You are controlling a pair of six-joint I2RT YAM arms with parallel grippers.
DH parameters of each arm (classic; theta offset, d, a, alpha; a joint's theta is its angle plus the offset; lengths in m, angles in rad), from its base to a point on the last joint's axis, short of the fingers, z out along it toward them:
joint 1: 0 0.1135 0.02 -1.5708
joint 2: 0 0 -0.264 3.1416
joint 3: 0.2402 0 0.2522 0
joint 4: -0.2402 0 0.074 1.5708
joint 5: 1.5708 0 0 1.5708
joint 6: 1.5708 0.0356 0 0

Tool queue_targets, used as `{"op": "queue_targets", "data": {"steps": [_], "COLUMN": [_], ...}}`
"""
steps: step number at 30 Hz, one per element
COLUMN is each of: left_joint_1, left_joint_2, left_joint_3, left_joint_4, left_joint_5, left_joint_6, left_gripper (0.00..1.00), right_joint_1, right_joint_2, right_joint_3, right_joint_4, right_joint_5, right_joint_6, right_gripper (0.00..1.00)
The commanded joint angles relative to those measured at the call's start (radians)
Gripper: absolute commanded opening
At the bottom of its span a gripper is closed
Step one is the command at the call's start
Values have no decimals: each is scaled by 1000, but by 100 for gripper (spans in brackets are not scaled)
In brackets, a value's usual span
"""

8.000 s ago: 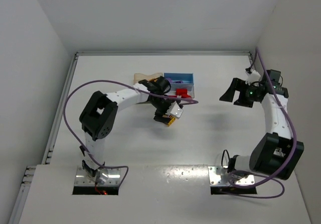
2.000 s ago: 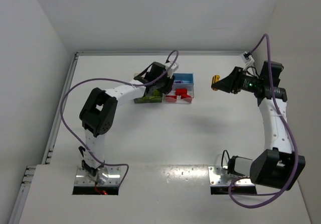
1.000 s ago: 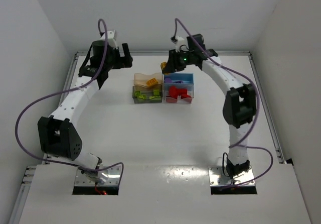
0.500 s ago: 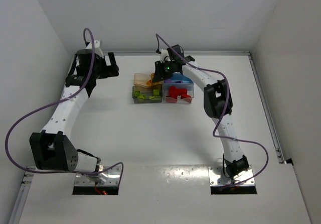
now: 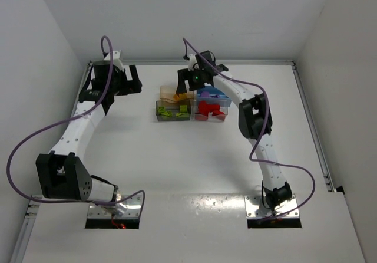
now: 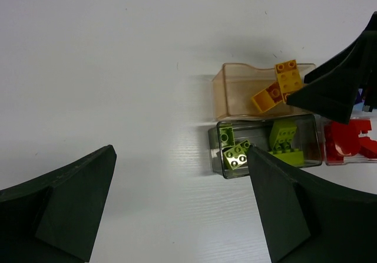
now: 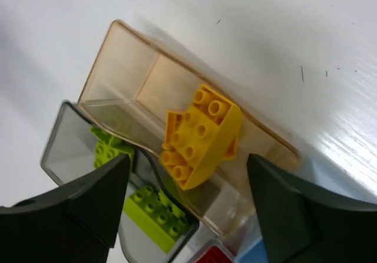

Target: Sort the legos into containers by color

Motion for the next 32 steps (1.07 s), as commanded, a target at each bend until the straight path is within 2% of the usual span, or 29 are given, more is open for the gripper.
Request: {"op": "queue_targets", "data": {"steps": [1,7,12,17,23,26,29,32], "left_joint_1": [9,9,-43,-102,-123,-145,-155,-165], "left_joint_2": [19,29,10,-19,-42,-65,-74,-83], "left_joint_3": [-1,10,10,-11,-42,-68,-108,-117], "left_joint_4": [10,10,10,19,19,19,19,19], "left_joint_5": [9,8,-41,-86,-95,-109,-109,-118], "left_joint_6": [-18,-19,-9,24,24,34,43,52], "left_gripper": [100,100,100,100,100,100,100,100], "right_joint_1": [4,4,-17,-92,-241,-321,-366,-418], "right_joint_2": [-55,-199,-392,-634,-888,-1029,-1118,-1186], "right_joint_3": [21,-9,-118,-262,-606,-864,-1012,-1083], "right_joint_4": [-11,-33,-51,-73,-87,-41,11,21], "right_joint_5": [29,47,81,127,219,219,209,165], "right_joint_6": [-3,-12,-66,-159,-342,-354,-344,-310], "right_gripper": [83,96,97,97,98,99,99,99]}}
